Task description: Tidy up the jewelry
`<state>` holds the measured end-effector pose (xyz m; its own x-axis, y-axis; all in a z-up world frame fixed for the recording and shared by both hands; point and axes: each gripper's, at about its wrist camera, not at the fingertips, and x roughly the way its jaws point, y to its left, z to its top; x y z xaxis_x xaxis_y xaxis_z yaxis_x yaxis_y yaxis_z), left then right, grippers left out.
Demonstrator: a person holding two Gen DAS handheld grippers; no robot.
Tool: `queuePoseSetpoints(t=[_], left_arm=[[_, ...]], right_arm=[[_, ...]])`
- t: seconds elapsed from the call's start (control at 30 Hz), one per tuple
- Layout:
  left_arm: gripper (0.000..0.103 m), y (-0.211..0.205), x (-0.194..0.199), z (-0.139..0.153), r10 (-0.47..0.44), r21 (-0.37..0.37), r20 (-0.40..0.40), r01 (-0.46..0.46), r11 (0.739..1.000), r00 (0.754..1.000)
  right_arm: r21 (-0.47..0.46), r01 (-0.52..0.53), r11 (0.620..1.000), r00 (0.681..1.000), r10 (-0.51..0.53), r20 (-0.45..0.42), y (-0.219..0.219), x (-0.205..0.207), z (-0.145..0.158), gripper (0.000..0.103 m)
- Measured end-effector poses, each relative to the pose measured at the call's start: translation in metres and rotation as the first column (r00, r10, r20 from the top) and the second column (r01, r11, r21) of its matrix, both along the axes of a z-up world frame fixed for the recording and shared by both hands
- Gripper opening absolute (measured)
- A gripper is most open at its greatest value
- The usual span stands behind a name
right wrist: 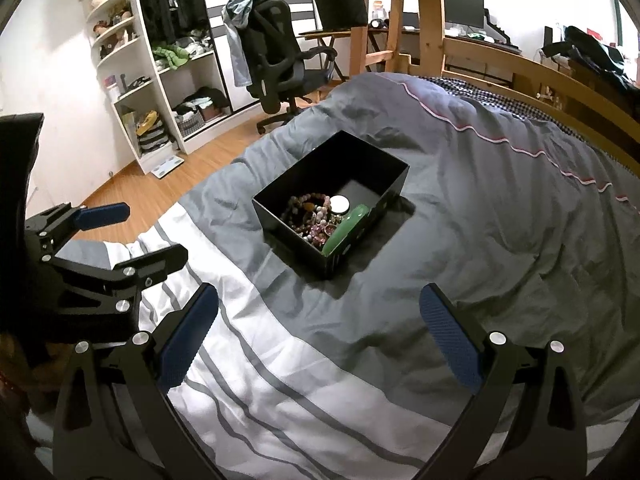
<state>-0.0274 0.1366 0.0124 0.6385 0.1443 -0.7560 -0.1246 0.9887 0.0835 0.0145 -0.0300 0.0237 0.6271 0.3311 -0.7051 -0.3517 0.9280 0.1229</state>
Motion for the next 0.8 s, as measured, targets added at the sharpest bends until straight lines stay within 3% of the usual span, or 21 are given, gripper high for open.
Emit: queuePoseSetpoints(t=[0.8], left_arm=[[0.097, -0.0107, 0.0009, -0.0054, -0.033, 0.034, -0.014, 0.033, 0.999, 0.999]], right_arm=[[0.025, 0.027, 0.999, 0.999, -0.027, -0.018, -0.0075, 0.0042, -0.003, 0.099]])
